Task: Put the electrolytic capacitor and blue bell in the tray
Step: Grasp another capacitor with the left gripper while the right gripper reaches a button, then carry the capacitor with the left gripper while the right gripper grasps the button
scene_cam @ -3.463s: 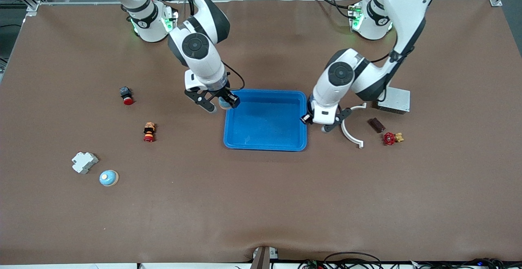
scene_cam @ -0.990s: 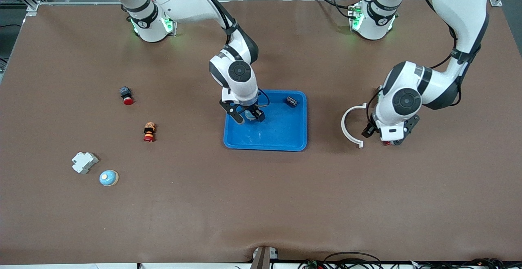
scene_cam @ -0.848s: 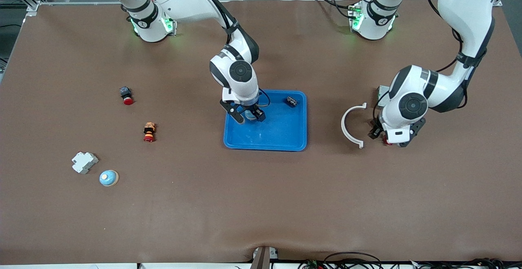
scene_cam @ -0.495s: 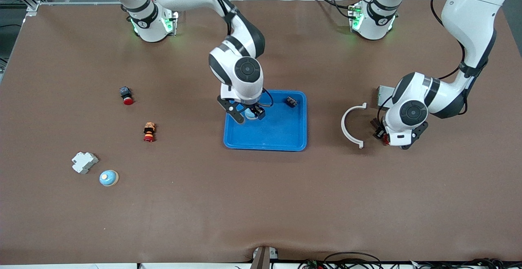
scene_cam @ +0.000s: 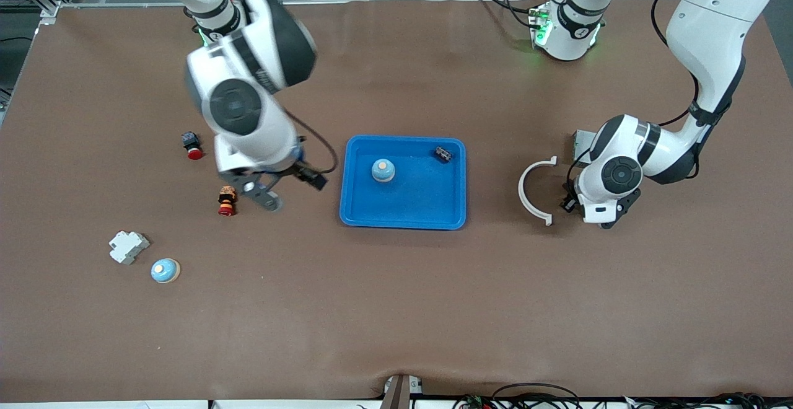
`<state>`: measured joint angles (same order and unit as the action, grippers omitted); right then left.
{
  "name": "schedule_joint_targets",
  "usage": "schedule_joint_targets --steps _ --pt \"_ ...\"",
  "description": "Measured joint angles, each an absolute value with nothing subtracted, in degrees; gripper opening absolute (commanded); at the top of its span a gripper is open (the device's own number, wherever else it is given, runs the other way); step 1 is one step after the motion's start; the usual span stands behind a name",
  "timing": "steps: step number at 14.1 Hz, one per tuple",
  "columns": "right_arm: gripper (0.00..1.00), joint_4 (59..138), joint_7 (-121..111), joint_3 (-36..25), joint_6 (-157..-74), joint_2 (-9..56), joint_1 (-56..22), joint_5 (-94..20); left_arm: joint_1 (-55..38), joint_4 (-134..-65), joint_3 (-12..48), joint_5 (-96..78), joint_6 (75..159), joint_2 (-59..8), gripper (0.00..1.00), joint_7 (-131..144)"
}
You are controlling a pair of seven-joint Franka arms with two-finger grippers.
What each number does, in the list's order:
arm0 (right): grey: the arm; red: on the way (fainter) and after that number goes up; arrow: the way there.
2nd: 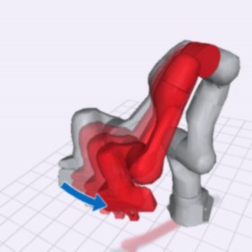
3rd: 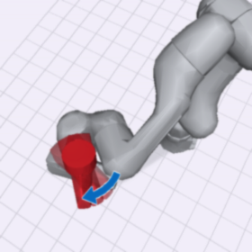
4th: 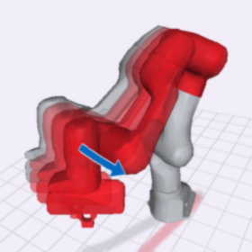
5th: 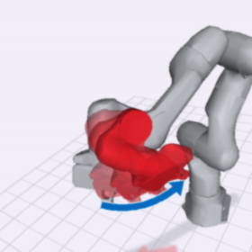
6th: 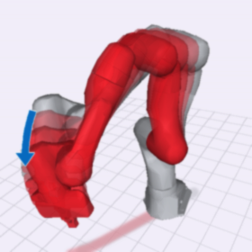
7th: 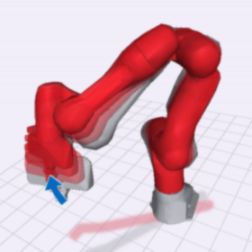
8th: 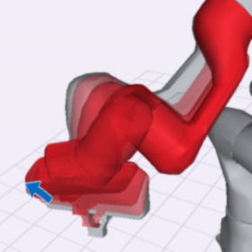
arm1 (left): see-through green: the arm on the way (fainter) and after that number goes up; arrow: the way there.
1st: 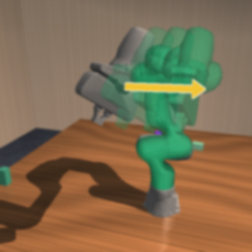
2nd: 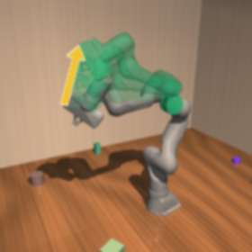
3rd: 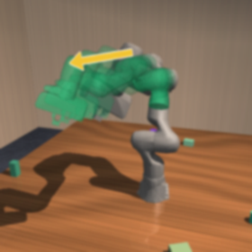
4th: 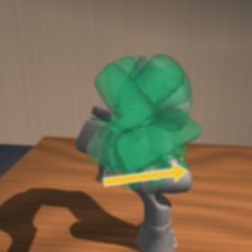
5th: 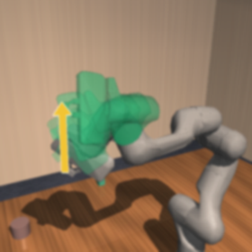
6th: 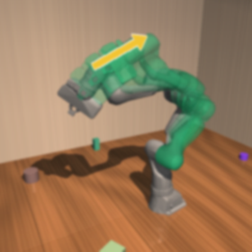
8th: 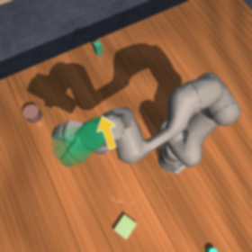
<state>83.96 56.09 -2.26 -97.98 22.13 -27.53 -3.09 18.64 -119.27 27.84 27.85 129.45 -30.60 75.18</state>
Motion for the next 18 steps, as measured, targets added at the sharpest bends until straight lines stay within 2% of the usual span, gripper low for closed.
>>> schedule_joint_targets --steps 5,9,11,15,18 --pt "1.00 84.7 37.0 -2.4 -98.2 20.8 -17.1 -3.0 18.5 -117.3 28.4 27.8 129.8 -30.4 0.00 75.2" --pt "1.00 85.7 27.2 -2.3 -100.1 20.2 -11.7 -1.4 18.1 -116.8 30.6 27.8 129.8 -29.6 0.00 76.6" --pt "1.00 87.5 21.8 -2.4 -103.5 20.1 -8.7 -0.8 18.0 -116.8 32.0 27.8 129.1 -29.4 0.00 78.7" --pt "1.00 95.6 11.7 -2.4 -115.1 20.4 -1.7 -0.7 18.0 -115.0 38.3 27.8 121.9 -28.3 0.00 84.5" --pt "1.00 97.5 7.1 -2.3 -118.7 21.5 1.7 -0.7 17.8 -113.6 43.1 27.8 120.1 -27.7 0.00 90.5"
